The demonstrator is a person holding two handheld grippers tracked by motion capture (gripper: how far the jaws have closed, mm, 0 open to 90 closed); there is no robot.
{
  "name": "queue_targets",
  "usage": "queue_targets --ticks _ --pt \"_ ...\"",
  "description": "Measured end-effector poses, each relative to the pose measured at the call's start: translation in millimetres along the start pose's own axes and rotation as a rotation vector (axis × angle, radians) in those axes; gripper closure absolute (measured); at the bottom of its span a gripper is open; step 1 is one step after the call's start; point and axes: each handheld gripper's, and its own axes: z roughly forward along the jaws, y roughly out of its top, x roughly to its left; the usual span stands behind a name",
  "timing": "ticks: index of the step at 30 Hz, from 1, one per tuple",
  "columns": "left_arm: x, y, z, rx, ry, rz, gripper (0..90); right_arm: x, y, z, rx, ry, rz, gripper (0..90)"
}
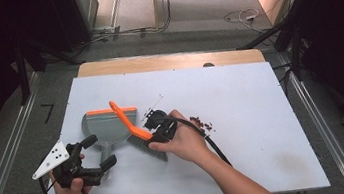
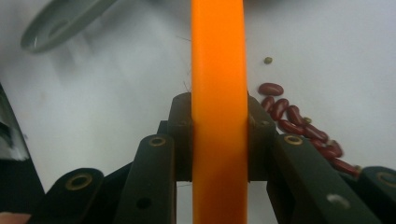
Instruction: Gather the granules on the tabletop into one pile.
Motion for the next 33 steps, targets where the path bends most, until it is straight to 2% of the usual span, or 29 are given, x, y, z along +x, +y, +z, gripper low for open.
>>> queue_targets --ticks 1,3,4,11,18,25,33 --pt "0.0 0.0 -0.1 -0.001 -0.001 -0.001 1.0 -2.1 1.3 1.1 -0.005 0.006 0.023 68.2" --pt "-0.3 -0.1 0.0 0.001 -0.002 0.002 1.0 -4.8 3.0 2.4 -0.005 -0.021 0.055 68.2" --pt "-0.7 -0.2 0.6 0.000 -0.004 0.001 1.0 -7.4 3.3 2.5 0.000 -0.018 0.071 68.2" --pt "-2.0 -0.4 2.2 0.006 -0.006 0.005 1.0 -26.6 -4.0 -5.0 0.005 -0.029 0.145 68.1" --pt "-3.3 -0.7 4.6 0.012 -0.009 0.006 1.0 -48.2 -18.2 -19.3 0.001 -0.066 0.209 68.1" --pt "-3.9 -1.0 5.3 0.015 -0.011 0.008 1.0 -63.6 -29.4 -30.0 -0.003 -0.090 0.236 68.1" --pt "-4.7 -1.2 6.6 0.018 -0.012 0.007 1.0 -72.9 -36.0 -38.7 -0.003 -0.120 0.263 68.2"
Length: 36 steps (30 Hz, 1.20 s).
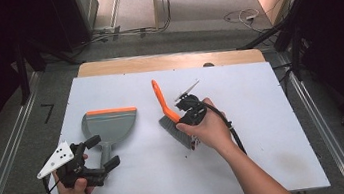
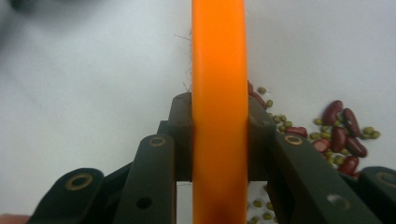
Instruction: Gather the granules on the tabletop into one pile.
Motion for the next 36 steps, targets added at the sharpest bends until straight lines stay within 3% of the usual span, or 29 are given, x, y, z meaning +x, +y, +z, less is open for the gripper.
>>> queue_targets --ticks 7,13,17,23,26,30,35,36 --pt "0.1 -0.4 0.6 0.002 -0.001 0.001 1.0 -6.9 -3.9 -6.9 -0.013 -0.047 0.003 68.2" --pt "0.0 -0.4 0.9 0.004 -0.001 0.003 1.0 -13.8 -9.1 -15.1 -0.037 -0.037 0.007 68.2" --pt "-0.2 -0.4 1.4 0.003 -0.001 0.001 1.0 -8.5 -13.4 -31.6 -0.068 0.010 -0.058 68.2" --pt "-0.1 -0.2 0.7 0.002 0.000 0.001 1.0 8.1 -30.3 -43.7 -0.027 0.038 -0.214 68.2" --pt "-0.1 -0.3 0.9 0.002 0.000 0.001 1.0 17.0 -44.0 -41.4 0.003 0.087 -0.290 68.1" --pt "-1.2 -0.2 2.4 0.007 -0.002 0.004 1.0 25.9 -54.9 -33.4 0.039 0.109 -0.361 68.1" --pt "-2.6 -0.5 3.5 0.011 -0.004 0.006 1.0 17.3 -56.2 -19.9 0.058 0.130 -0.420 68.1" --pt "-2.7 -0.6 3.5 0.011 -0.004 0.004 1.0 14.3 -55.7 -18.4 0.060 0.128 -0.413 68.1"
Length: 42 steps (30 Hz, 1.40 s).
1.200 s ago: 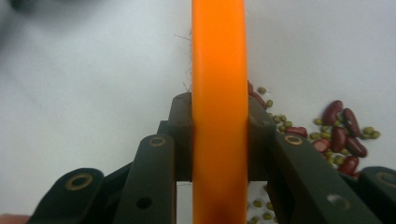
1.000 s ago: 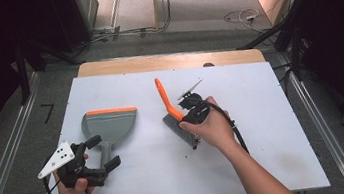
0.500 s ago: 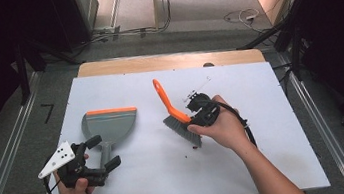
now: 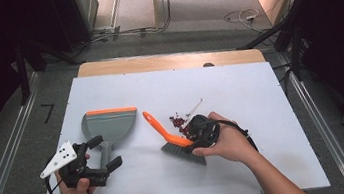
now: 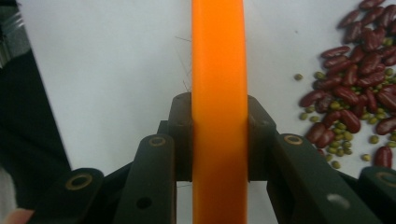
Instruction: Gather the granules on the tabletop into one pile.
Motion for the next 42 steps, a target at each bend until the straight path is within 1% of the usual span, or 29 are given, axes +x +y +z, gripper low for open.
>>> queue_targets --ticks 2,4,6,7,8,9,10,14,16,17,18,19,22,24,26,30,33,34,37,38,40,41,42 --pt "0.7 -0.4 -0.1 -0.003 0.000 -0.002 1.0 -8.7 -0.9 -0.2 -0.011 -0.004 0.005 68.1" --pt "1.3 -0.3 -0.6 -0.004 -0.002 -0.005 1.0 -16.3 -1.1 -2.2 -0.016 -0.013 -0.003 68.1" --pt "1.2 -0.2 -0.6 -0.005 -0.002 -0.004 1.0 -24.0 -0.2 -3.9 -0.022 -0.028 0.010 68.1" --pt "1.1 -0.2 -0.6 -0.005 -0.004 -0.005 1.0 -28.7 0.2 -4.4 -0.026 -0.036 0.005 68.1" --pt "0.8 -0.2 -0.4 -0.006 -0.004 -0.006 1.0 -32.4 0.9 -5.4 -0.026 -0.038 0.016 68.2" --pt "0.7 -0.2 -0.2 -0.006 -0.005 -0.004 1.0 -36.1 1.3 -5.7 -0.027 -0.040 0.005 68.1" --pt "0.6 -0.1 -0.1 -0.006 -0.005 -0.003 1.0 -38.0 2.2 -5.9 -0.031 -0.042 0.016 68.1" --pt "0.8 0.0 -0.7 -0.005 -0.003 -0.003 1.0 -44.6 5.8 -7.2 -0.026 -0.060 0.014 68.1" --pt "0.9 -0.1 -0.9 -0.005 -0.003 -0.004 1.0 -47.6 7.7 -7.8 -0.027 -0.078 0.013 68.1" --pt "0.9 -0.2 -0.8 -0.005 -0.003 -0.004 1.0 -49.5 8.1 -8.2 -0.024 -0.079 0.005 68.1" --pt "0.8 -0.2 -0.8 -0.005 -0.003 -0.003 1.0 -50.8 9.0 -7.9 -0.028 -0.075 0.019 68.1" --pt "0.8 -0.2 -0.8 -0.005 -0.003 -0.003 1.0 -53.3 9.2 -8.1 -0.027 -0.071 0.011 68.1" --pt "0.9 -0.3 -0.8 -0.004 -0.003 -0.003 1.0 -57.9 9.5 -8.0 -0.028 -0.066 0.020 68.1" --pt "1.3 -0.3 -1.0 -0.005 -0.003 -0.003 1.0 -59.6 9.9 -9.2 -0.033 -0.075 0.035 68.1" --pt "1.5 -0.3 -1.0 -0.005 -0.003 -0.005 1.0 -63.2 9.9 -10.9 -0.033 -0.088 0.027 68.1" --pt "1.2 -0.6 -0.3 -0.004 -0.004 -0.006 1.0 -68.5 9.7 -12.9 -0.046 -0.095 0.044 68.1" --pt "1.3 -0.4 -0.7 -0.003 -0.002 -0.004 1.0 -69.2 9.8 -16.0 -0.050 -0.096 0.056 68.1" --pt "1.5 -0.4 -0.8 -0.004 -0.002 -0.004 1.0 -67.9 10.0 -18.3 -0.064 -0.091 0.066 68.1" --pt "1.8 -0.3 -0.8 -0.004 0.000 -0.006 1.0 -63.1 13.7 -25.5 -0.135 -0.076 0.121 68.1" --pt "1.6 -0.3 -0.4 -0.005 0.000 -0.007 1.0 -61.6 15.6 -26.5 -0.148 -0.076 0.129 68.1" --pt "1.1 -0.2 0.3 -0.005 -0.004 -0.005 1.0 -57.4 22.4 -25.6 -0.164 -0.077 0.153 68.1" --pt "0.6 -0.1 0.8 -0.002 -0.003 -0.004 1.0 -55.5 26.2 -23.4 -0.164 -0.077 0.158 68.1" --pt "0.4 -0.1 1.0 0.000 -0.004 -0.002 1.0 -52.7 31.1 -19.5 -0.163 -0.073 0.175 68.1"
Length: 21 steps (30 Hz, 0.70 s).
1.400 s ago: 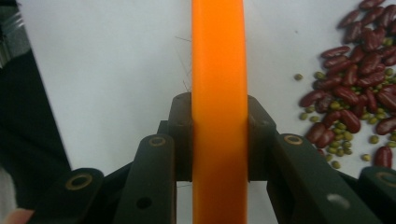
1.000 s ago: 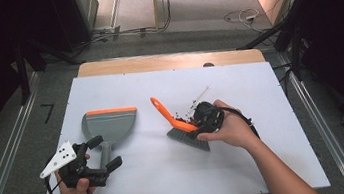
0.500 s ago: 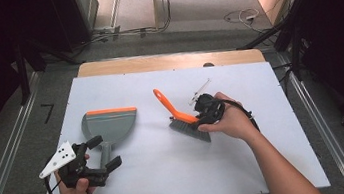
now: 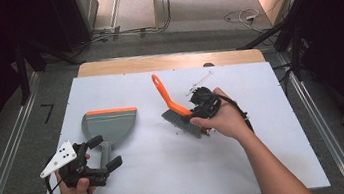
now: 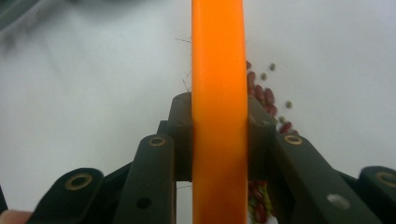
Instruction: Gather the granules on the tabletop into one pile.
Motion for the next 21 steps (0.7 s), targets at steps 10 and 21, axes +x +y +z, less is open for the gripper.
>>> queue_targets --ticks 10,21 --pt "2.2 -0.2 -3.7 -0.008 0.003 -0.005 1.0 9.8 16.3 38.6 0.034 0.043 0.153 68.1" --pt "1.5 0.2 -1.9 -0.003 0.000 -0.001 1.0 -14.3 4.6 30.1 0.049 -0.007 0.285 68.1"
